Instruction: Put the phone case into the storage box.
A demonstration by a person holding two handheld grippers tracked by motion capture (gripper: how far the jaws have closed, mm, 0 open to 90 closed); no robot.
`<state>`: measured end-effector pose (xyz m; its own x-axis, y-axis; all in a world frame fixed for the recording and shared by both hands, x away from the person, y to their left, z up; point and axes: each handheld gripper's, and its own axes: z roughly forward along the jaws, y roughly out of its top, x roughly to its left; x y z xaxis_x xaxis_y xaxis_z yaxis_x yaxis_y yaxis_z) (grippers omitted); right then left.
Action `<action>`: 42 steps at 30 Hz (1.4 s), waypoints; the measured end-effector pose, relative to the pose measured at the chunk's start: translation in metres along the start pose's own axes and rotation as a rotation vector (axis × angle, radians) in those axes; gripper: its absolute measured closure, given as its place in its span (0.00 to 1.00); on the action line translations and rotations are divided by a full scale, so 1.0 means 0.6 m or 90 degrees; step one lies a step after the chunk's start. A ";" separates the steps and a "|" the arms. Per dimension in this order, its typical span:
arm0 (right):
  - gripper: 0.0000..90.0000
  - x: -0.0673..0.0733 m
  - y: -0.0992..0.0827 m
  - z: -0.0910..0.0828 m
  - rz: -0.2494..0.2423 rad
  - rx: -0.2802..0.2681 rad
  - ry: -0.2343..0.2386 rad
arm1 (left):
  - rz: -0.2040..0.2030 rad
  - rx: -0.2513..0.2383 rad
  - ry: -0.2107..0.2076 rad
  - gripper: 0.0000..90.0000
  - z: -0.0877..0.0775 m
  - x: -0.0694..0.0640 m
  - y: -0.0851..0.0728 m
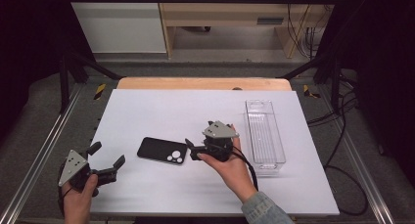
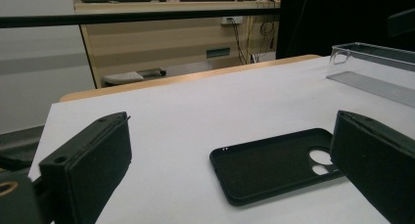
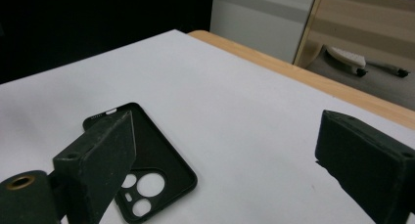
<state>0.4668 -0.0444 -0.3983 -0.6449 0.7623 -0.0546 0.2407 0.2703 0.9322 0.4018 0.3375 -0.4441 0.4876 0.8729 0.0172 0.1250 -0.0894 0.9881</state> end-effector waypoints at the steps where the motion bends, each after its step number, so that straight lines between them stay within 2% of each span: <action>1: 0.10 0.002 -0.002 0.008 -0.001 0.008 0.002 | 0.000 0.000 0.000 0.02 0.000 0.000 0.000; 5: 0.12 0.004 -0.010 0.038 0.012 0.042 0.006 | 0.003 0.004 -0.004 0.02 0.005 -0.003 0.001; 8: 0.19 0.002 -0.018 0.054 0.025 0.070 0.009 | 0.007 0.007 -0.006 0.02 0.007 -0.006 0.003; 11: 0.31 0.004 -0.025 0.066 0.018 0.100 0.021 | 0.008 0.007 -0.007 0.02 0.009 -0.009 0.003; 14: 0.48 0.008 -0.032 0.075 0.004 0.121 0.041 | 0.009 0.009 -0.007 0.02 0.009 -0.009 0.003; 15: 0.48 0.008 -0.032 0.075 0.004 0.121 0.041 | 0.009 0.009 -0.007 0.02 0.009 -0.009 0.003; 16: 0.58 0.011 -0.036 0.082 -0.011 0.133 0.051 | 0.009 0.009 -0.007 0.02 0.008 -0.008 0.002; 22: 0.85 0.015 -0.050 0.103 -0.033 0.152 0.069 | 0.008 0.009 -0.004 0.02 0.007 -0.005 0.002; 25: 0.93 0.019 -0.057 0.111 -0.046 0.163 0.083 | 0.008 0.009 -0.005 0.02 0.007 -0.006 0.002; 28: 0.97 0.026 -0.063 0.120 -0.055 0.175 0.093 | 0.009 0.010 -0.006 0.02 0.007 -0.006 0.002; 36: 0.98 0.043 -0.080 0.135 -0.084 0.212 0.109 | 0.010 0.012 -0.008 0.02 0.008 -0.007 0.002; 42: 0.98 0.046 -0.080 0.135 -0.083 0.218 0.117 | 0.010 0.013 -0.007 0.03 0.008 -0.008 0.002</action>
<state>0.4966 0.0113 -0.4734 -0.7976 0.5991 -0.0703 0.3556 0.5610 0.7475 0.4040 0.3309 -0.4439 0.4995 0.8658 0.0308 0.1349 -0.1129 0.9844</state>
